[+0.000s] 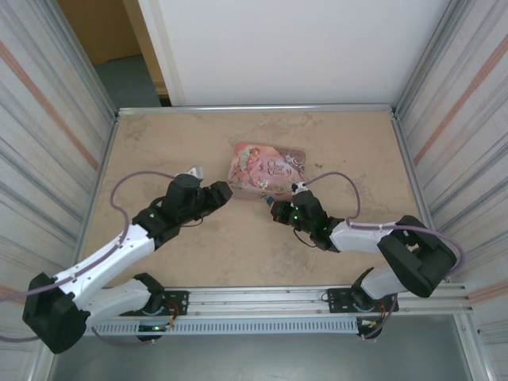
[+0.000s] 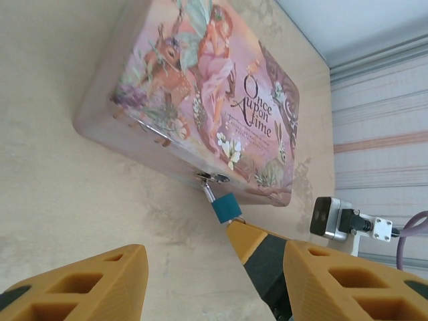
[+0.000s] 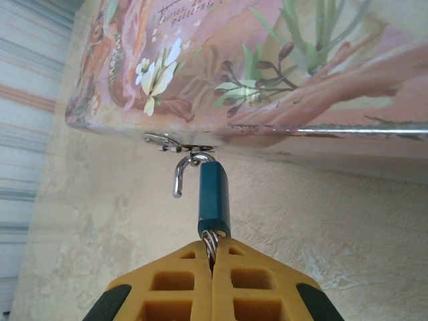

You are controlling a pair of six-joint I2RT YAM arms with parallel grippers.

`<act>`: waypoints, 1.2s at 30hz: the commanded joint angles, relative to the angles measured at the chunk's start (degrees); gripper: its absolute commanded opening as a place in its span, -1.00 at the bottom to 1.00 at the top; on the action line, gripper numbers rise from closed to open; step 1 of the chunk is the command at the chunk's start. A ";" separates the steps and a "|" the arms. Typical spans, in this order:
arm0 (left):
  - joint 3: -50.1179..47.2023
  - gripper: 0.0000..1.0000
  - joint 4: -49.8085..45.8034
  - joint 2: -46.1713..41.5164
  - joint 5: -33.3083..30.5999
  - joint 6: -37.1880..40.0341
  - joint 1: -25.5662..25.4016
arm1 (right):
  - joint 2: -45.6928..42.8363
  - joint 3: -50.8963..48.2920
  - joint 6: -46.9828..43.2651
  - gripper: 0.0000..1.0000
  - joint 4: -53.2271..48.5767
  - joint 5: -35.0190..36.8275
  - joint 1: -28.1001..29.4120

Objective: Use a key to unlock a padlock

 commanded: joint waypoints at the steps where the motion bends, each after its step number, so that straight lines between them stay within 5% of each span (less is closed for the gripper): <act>1: 0.48 0.11 -5.27 -2.52 -4.83 4.76 0.36 | 2.37 -1.30 3.73 -1.00 -1.48 0.96 -0.61; 18: -1.73 0.14 -6.89 -7.54 -7.86 6.00 0.36 | 7.65 0.98 11.48 -1.00 -3.60 7.53 3.24; 36: -2.44 0.26 -9.20 -9.91 -10.17 6.46 1.50 | 0.13 2.74 5.76 -0.15 -14.93 12.59 3.25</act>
